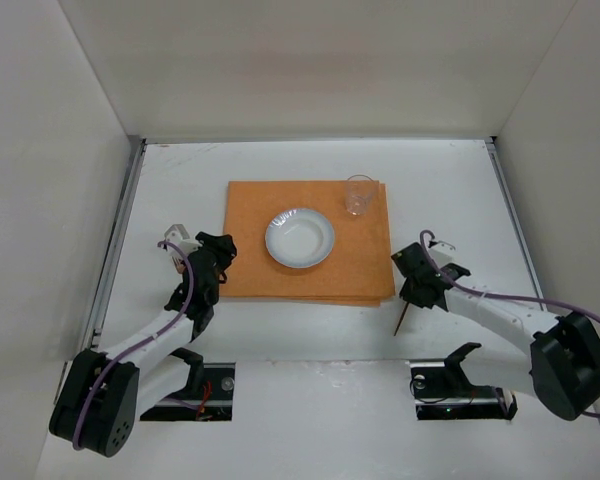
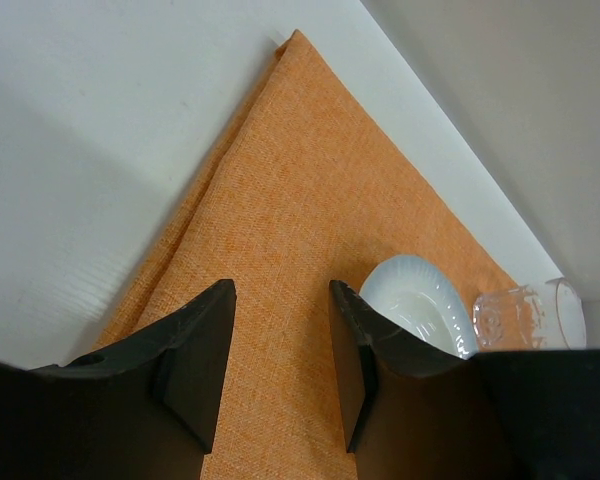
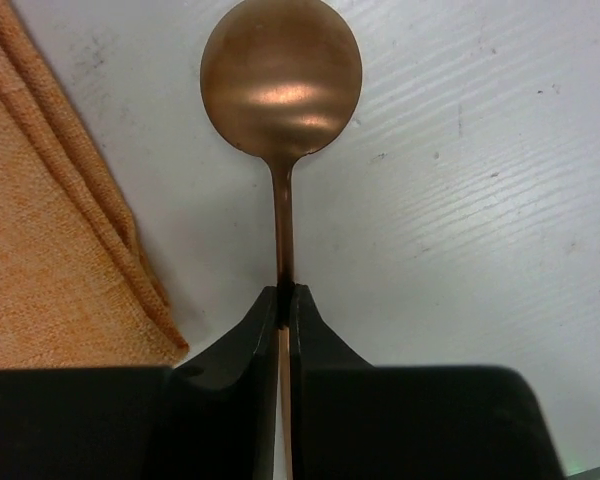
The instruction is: Set the dinner table for one person
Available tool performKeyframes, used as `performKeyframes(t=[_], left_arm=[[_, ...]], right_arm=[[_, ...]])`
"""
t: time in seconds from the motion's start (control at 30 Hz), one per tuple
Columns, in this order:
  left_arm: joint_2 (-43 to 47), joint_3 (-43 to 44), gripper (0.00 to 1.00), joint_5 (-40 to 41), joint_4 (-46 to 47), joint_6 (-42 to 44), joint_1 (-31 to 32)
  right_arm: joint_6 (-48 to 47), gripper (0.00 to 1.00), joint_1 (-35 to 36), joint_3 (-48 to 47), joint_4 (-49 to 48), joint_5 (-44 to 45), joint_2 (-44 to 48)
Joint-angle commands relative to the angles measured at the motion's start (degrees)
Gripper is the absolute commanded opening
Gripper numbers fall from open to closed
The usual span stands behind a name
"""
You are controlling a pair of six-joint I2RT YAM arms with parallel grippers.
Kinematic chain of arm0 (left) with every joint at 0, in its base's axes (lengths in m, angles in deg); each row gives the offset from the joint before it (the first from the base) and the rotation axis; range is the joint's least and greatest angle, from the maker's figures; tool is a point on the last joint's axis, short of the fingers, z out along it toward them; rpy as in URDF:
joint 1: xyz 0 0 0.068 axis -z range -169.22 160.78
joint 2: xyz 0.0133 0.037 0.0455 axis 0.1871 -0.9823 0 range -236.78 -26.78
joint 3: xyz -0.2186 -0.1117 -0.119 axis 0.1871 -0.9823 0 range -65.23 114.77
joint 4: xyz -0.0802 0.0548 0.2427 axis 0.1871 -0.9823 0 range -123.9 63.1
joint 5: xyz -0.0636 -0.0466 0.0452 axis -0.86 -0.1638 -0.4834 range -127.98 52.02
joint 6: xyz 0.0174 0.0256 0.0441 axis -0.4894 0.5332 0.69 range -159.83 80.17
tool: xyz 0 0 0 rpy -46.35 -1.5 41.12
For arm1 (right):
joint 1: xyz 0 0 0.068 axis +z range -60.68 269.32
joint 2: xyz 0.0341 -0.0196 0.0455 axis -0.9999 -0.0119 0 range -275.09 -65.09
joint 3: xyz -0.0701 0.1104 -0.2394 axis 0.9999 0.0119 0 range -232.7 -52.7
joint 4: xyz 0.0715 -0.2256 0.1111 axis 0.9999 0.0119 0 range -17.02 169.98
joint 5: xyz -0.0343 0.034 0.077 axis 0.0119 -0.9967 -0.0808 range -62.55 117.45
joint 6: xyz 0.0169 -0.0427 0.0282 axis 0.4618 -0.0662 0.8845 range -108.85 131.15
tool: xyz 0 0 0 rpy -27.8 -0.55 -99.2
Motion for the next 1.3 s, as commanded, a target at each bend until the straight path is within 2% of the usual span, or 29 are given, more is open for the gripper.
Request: performKeyframes(t=[0.0, 0.23, 0.43, 0.57, 0.73, 1.27], left_arm=[[-0.1, -0.2, 0.40, -0.1, 2.8, -0.4, -0.5], [-1.5, 0.0, 0.40, -0.6, 3.8, -0.9, -0.1], [-1.6, 0.1, 0.40, -0.8, 3.8, -0.9, 0.1], [-0.7, 0.1, 0.40, -0.4, 3.6, -0.4, 0.6], [-0.3, 0.1, 0.40, -0.7, 3.6, -0.5, 0.4], [-1.2, 0.1, 0.40, -1.0, 3.8, -1.0, 0.6]], right_arm=[[-2.5, 0.04, -0.2, -4.1, 1.6, 3.5, 3.5], [-9.7, 0.04, 1.0, -12.0, 2.9, 5.9, 6.1], [-21.9, 0.05, 6.6, -19.2, -9.8, -5.2, -2.6], [-26.5, 0.05, 6.9, -22.9, -17.3, -13.1, -11.9], [-26.5, 0.04, 6.0, -24.9, -22.1, -13.8, -19.3], [-21.4, 0.06, 1.6, -23.4, -23.9, -11.5, -26.4]])
